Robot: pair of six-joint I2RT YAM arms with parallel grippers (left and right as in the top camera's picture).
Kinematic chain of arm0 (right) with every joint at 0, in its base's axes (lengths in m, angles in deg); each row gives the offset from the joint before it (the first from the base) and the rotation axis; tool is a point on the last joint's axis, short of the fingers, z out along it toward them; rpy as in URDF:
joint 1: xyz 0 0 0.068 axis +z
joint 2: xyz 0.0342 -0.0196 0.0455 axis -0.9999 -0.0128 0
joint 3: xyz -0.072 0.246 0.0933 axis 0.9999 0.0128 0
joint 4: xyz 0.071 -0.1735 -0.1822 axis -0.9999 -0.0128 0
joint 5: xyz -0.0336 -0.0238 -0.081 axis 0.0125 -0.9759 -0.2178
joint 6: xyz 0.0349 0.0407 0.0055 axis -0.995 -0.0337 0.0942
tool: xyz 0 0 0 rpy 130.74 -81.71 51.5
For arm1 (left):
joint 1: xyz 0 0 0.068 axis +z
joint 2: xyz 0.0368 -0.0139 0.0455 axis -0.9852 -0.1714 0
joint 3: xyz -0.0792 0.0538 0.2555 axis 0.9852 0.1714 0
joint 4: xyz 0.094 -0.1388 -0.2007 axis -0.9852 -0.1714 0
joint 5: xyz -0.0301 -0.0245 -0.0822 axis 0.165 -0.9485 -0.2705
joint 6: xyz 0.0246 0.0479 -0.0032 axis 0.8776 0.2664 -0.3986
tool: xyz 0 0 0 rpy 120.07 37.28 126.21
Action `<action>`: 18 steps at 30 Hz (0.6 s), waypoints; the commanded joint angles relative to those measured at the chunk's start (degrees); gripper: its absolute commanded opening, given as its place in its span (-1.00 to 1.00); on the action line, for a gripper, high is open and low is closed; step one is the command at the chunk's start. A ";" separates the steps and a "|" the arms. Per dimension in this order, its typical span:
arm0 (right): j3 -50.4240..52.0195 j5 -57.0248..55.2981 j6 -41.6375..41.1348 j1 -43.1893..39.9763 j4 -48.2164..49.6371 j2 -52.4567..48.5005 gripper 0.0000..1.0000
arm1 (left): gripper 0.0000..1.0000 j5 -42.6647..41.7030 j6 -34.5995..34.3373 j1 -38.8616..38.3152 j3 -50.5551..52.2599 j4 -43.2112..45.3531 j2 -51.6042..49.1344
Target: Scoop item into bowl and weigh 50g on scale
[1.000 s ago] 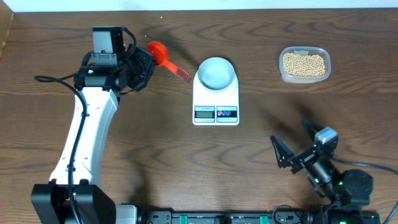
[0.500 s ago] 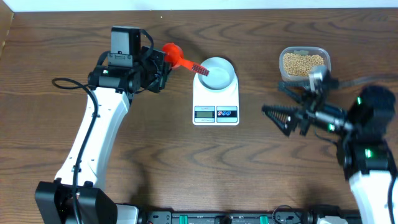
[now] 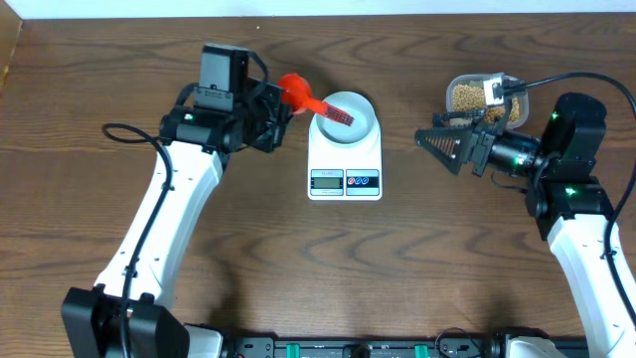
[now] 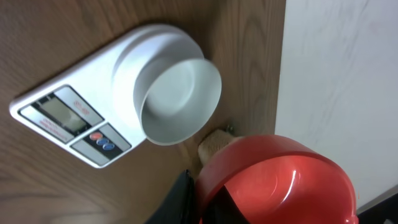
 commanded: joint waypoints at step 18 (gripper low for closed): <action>-1.33 -21.33 -7.96 17.92 0.92 -0.24 0.34 | -0.85 2.73 -6.88 -6.64 -0.52 -6.45 -0.11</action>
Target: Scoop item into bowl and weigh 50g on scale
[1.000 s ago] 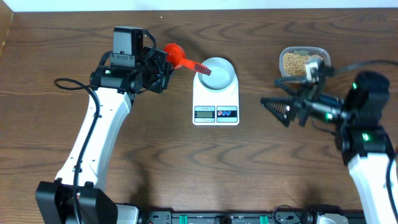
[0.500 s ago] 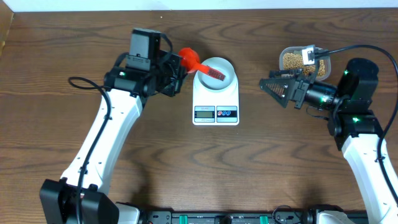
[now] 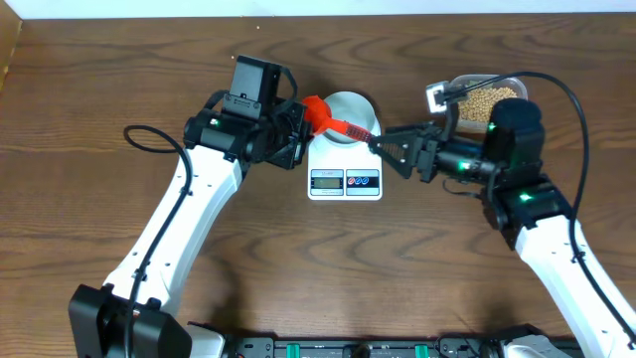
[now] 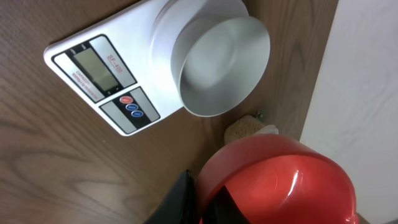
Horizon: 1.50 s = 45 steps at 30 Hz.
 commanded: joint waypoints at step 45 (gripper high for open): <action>-1.16 -10.23 -3.21 5.66 0.20 -2.73 -0.58 | -0.86 0.96 -0.79 -4.87 -0.52 -0.52 -0.11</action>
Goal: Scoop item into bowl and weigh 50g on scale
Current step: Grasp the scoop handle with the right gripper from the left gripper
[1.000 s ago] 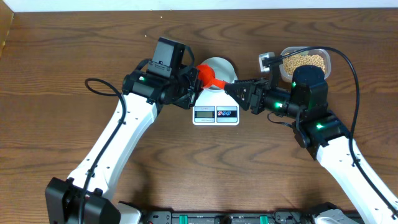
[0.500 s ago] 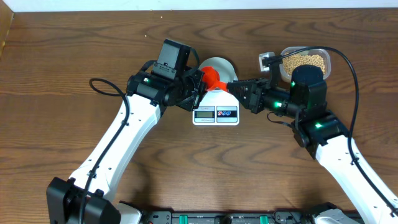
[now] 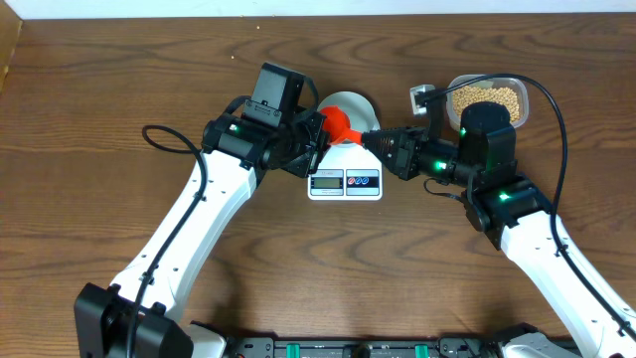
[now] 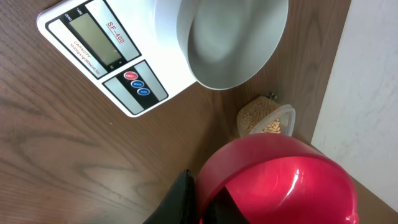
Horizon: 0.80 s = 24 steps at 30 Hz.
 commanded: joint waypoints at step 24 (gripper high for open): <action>-1.16 0.17 -1.05 2.05 0.74 -0.28 -0.69 | -0.85 0.55 -0.07 -0.15 -0.52 -0.11 -0.11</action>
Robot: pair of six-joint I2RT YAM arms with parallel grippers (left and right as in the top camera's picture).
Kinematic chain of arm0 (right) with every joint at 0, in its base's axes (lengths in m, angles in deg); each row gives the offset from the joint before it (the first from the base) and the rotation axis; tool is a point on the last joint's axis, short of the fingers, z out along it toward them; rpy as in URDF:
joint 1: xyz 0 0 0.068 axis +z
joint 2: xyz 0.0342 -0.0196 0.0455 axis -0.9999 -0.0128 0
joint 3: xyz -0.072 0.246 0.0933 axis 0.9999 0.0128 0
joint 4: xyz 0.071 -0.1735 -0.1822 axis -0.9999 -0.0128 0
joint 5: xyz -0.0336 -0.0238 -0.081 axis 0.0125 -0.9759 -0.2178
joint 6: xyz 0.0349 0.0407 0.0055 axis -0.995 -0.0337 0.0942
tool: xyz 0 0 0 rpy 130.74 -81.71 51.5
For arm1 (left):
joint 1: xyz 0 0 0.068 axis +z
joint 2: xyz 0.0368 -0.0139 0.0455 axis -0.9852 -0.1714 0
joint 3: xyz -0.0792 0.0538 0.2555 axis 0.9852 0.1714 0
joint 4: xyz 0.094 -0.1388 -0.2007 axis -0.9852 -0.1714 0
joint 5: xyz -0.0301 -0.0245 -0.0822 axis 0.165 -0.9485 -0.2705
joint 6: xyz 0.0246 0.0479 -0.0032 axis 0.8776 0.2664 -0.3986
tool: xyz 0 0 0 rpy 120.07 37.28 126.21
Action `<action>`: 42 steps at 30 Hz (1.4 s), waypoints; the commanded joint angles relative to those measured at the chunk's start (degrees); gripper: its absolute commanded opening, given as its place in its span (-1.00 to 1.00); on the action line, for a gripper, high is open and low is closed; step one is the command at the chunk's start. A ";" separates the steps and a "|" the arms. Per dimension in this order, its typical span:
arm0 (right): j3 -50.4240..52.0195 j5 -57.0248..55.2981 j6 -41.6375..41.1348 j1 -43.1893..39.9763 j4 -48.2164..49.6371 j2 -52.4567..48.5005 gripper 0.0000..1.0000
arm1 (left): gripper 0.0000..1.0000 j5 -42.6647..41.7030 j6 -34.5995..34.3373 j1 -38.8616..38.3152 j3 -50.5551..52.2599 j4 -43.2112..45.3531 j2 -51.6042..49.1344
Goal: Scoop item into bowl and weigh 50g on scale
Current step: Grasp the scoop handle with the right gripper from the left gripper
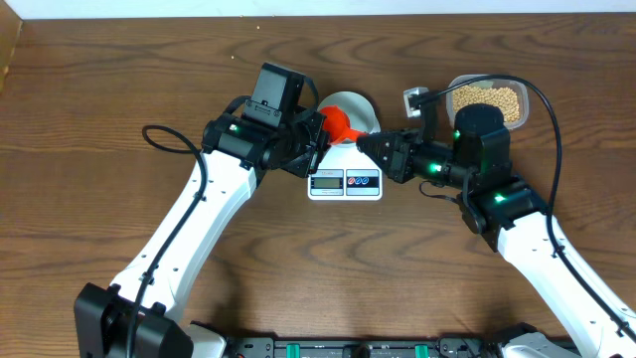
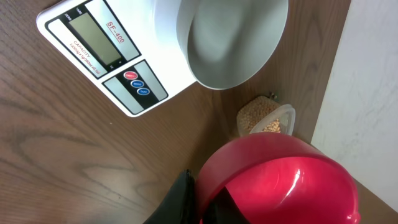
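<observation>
A red scoop (image 1: 338, 124) hangs over the near rim of the white bowl (image 1: 361, 106) on the white scale (image 1: 345, 181). My left gripper (image 1: 314, 137) is shut on the scoop's cup. In the left wrist view the red cup (image 2: 280, 180) fills the lower right, with one dark finger (image 2: 183, 199) against its edge, and the empty bowl (image 2: 230, 37) and scale (image 2: 106, 56) lie beyond. My right gripper (image 1: 364, 145) reaches in from the right. Its fingers look drawn together where the scoop's handle lies, and the handle itself is hidden.
A clear tub of tan grains (image 1: 487, 99) stands at the back right, behind my right arm; it is seen past the scoop (image 2: 264, 118) in the left wrist view. The table's far edge meets a pale wall (image 2: 367, 74). Cables trail from both arms.
My right gripper has shifted slightly left and toward the front at the scoop's handle. The left gripper, scoop, bowl and scale stand as before.
My left gripper held the red scoop left of the bowl while the right gripper stood open by the grain tub. The left arm then brought the scoop nearer the bowl and the right gripper reached its handle. Both grippers have been at the scoop since.
</observation>
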 commanded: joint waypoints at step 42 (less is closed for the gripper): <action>-1.16 -1.88 -0.76 -0.22 1.90 -0.28 -0.98 | -0.07 0.55 0.13 -0.17 -0.52 -0.37 -0.11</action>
